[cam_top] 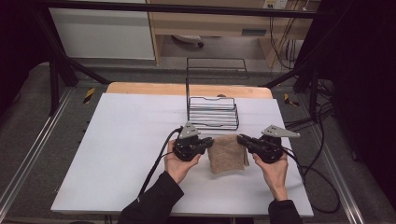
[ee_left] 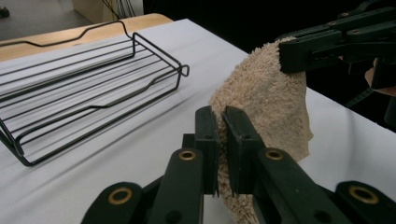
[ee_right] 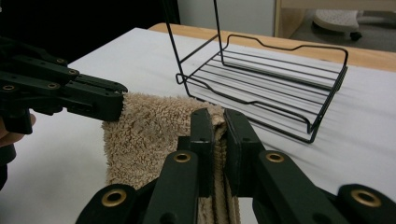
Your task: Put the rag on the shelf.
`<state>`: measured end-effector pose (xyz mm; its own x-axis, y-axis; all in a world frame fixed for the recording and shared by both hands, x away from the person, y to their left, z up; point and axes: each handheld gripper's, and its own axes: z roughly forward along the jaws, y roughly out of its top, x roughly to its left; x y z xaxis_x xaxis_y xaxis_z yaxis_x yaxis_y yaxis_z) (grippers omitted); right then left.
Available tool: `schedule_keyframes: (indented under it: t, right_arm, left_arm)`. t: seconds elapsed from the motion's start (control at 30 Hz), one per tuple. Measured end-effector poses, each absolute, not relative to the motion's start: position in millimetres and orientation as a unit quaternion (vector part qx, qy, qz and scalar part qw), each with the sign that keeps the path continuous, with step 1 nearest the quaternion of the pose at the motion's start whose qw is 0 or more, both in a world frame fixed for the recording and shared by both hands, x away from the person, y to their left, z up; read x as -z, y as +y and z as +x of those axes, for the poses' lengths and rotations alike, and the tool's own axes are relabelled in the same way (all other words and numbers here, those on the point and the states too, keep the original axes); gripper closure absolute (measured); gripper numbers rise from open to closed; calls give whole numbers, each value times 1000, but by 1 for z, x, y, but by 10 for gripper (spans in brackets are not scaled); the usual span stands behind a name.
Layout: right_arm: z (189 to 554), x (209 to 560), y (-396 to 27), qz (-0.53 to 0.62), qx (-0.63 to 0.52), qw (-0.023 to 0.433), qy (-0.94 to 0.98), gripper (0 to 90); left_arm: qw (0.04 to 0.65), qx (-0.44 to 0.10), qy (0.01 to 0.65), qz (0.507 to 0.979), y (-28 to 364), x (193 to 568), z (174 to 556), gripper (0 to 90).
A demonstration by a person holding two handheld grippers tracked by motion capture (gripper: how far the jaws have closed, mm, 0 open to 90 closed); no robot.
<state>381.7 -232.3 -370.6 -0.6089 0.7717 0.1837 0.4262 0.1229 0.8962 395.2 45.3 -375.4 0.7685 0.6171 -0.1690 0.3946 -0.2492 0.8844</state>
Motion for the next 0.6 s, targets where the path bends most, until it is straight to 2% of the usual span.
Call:
schedule_keyframes:
  t: [0.6]
  right_arm:
    - [369, 346, -227, 390, -551, 201, 710, 828]
  left_arm:
    - [549, -130, 310, 765, 54, 351, 392, 838]
